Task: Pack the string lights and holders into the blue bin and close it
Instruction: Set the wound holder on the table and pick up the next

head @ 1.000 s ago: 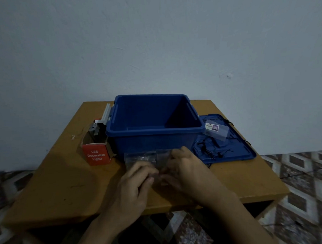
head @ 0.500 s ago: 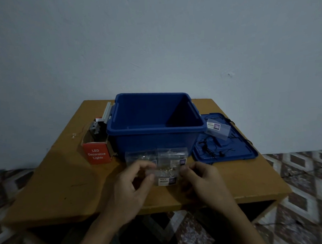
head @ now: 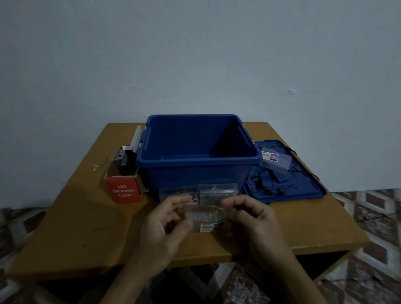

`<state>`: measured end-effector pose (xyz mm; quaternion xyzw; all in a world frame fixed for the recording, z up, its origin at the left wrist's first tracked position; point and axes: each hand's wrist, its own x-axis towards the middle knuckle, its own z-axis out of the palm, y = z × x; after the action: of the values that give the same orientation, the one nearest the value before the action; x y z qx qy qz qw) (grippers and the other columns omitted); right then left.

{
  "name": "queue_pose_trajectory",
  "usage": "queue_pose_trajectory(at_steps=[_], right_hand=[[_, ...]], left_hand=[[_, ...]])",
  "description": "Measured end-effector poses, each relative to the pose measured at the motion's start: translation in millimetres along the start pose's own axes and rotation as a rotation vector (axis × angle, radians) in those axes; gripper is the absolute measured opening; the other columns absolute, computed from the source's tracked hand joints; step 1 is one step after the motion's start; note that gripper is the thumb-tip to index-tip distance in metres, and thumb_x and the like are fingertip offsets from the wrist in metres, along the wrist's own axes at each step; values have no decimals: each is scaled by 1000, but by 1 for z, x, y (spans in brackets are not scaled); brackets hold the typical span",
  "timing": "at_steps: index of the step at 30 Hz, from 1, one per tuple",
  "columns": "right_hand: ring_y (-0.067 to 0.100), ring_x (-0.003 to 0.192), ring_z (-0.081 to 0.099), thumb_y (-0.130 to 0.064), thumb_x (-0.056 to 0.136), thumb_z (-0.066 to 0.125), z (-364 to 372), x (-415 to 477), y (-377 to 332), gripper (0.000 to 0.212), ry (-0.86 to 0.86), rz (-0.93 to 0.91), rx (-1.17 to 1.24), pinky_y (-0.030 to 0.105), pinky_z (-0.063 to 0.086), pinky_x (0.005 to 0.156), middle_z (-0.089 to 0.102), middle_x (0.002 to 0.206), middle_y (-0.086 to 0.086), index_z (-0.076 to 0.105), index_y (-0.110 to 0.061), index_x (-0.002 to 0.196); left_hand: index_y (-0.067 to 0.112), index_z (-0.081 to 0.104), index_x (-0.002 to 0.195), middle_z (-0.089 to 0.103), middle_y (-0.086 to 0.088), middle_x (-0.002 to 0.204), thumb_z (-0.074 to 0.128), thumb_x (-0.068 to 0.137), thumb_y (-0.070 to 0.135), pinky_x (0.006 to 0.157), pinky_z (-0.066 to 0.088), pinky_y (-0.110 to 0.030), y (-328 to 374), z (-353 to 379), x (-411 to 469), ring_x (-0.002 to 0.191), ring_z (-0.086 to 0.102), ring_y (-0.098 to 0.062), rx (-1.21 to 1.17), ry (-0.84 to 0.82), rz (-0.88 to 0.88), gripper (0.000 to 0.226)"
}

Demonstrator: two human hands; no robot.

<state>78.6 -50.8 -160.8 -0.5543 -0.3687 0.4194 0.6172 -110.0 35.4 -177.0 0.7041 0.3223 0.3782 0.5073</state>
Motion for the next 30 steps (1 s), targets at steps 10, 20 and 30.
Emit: queue_pose_trajectory(at_steps=[10,20,30], right_hand=[[21,71,64,-13,83,71,-5,0,7,7,-29,-69,-26,30,55,65,71,81,10,77,-16,87],[18,89,70,-14,92,68,-7,-1,3,7,-65,-161,-283,33,57,76,75,96,2,74,-16,89],[13,68,58,-11,97,59,6,11,-2,9,-29,-3,-329,23,49,60,64,84,4,65,-16,92]], left_hand=[[26,71,115,71,23,76,59,87,29,61,49,-13,1,6,1,65,65,-4,9,81,54,31],[21,79,101,78,4,85,71,90,32,53,47,-17,-4,5,3,58,65,-12,-15,112,67,18],[25,76,88,71,-10,73,66,92,20,59,47,-25,0,6,17,52,59,-17,-51,56,-162,12]])
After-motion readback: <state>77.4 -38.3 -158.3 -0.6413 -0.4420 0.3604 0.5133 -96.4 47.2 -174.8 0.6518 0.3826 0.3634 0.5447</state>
